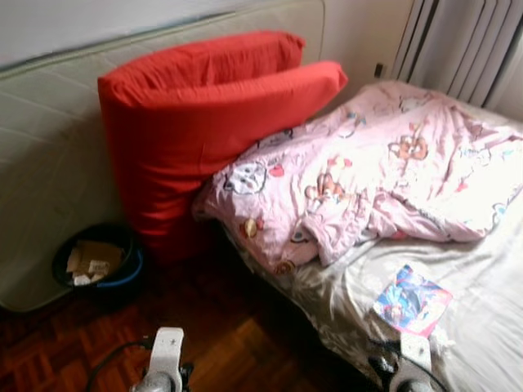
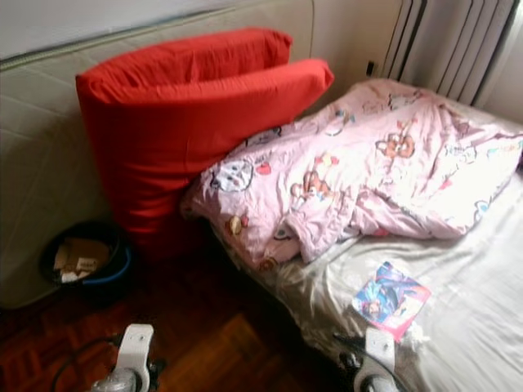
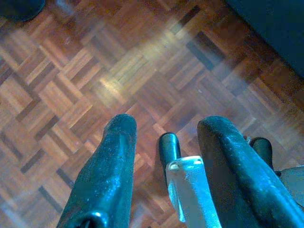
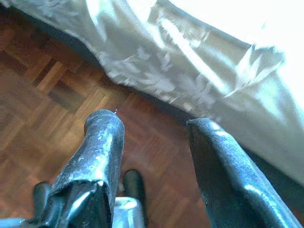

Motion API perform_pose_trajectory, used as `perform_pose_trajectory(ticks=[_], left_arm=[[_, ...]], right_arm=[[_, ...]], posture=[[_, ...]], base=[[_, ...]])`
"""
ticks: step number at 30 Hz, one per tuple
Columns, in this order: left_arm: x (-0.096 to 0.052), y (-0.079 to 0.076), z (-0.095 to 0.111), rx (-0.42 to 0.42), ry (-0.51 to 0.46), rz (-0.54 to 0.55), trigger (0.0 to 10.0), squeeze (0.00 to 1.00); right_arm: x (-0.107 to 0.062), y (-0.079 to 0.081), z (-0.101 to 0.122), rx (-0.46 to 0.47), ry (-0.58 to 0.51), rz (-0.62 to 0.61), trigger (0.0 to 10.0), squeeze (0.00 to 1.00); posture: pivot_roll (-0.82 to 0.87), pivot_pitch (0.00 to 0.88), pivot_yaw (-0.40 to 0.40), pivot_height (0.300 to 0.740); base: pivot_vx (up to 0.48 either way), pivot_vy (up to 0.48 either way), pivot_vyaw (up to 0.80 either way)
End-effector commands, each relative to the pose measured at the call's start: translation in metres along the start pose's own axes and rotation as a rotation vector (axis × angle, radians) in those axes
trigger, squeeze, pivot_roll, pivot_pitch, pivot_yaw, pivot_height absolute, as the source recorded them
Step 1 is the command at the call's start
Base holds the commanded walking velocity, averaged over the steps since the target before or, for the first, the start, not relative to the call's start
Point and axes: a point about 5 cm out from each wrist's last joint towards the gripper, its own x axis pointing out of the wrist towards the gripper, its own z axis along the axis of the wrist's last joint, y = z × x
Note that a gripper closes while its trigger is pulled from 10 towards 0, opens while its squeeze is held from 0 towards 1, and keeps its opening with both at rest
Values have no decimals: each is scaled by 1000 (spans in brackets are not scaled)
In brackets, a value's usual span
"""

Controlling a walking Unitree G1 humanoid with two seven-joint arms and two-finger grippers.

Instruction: Clean up the room

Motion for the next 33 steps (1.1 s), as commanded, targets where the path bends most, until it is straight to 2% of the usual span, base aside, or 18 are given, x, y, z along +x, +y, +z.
perform_pose_trajectory(ticks=[1, 13, 18, 24, 29, 33], left_arm=[[0, 2, -1, -10, 5, 3, 10000, 0], [0, 3, -2, -28, 13, 11, 10000, 0], [0, 3, -2, -14, 20, 14, 10000, 0], [0, 3, -2, -8, 22, 12, 10000, 0], [0, 3, -3, -4, 23, 11, 10000, 0], [0, 3, -3, 5, 18, 9, 10000, 0]], right_arm=[[-1, -4, -3, -4, 16, -10, 10000, 0], [-1, -4, -2, -9, 19, -10, 10000, 0], [-1, -4, -2, -12, 21, -8, 10000, 0], [-1, -4, -3, -15, 21, -8, 10000, 0], [-1, -4, -4, -20, 24, -7, 10000, 0], [-1, -4, -4, -23, 25, -6, 10000, 0]], posture=[[-47, 0, 10, 740], [-46, 0, 11, 740], [-46, 0, 11, 740], [-48, 0, 10, 740], [-50, 0, 10, 740], [-50, 0, 10, 740]], base=[[0, 0, -800], [0, 0, -800], [0, 351, -800], [0, 0, -800], [0, 368, -800], [0, 0, -800]])
